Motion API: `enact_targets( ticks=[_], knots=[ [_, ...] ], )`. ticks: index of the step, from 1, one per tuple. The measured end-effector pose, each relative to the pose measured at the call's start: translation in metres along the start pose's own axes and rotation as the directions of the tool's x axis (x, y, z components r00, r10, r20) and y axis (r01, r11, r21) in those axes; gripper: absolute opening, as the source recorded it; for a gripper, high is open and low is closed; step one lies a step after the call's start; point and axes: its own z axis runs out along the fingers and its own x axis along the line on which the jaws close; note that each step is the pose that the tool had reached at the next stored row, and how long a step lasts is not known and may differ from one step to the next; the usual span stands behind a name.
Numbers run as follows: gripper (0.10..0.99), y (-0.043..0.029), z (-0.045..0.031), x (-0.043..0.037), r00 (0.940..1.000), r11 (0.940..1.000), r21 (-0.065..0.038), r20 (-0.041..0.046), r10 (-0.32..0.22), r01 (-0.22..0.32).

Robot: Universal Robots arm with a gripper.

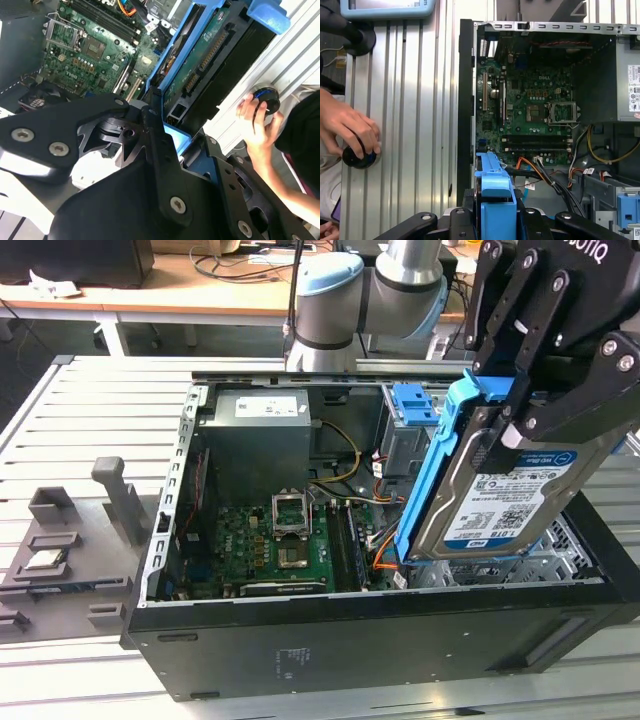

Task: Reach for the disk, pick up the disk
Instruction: 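Pick up the disk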

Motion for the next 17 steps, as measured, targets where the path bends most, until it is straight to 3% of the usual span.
enact_targets(
  ticks=[8, 17],
  knots=[
    [0.369, -0.0156, 0.0022, 0.0002, 1.0000, 1.0000, 0.000, 0.0000, 0.000, 0.000],
    [0.369, -0.0261, 0.0036, 0.0004, 1.0000, 1.0000, 0.000, 0.0000, 0.000, 0.000]
  ],
)
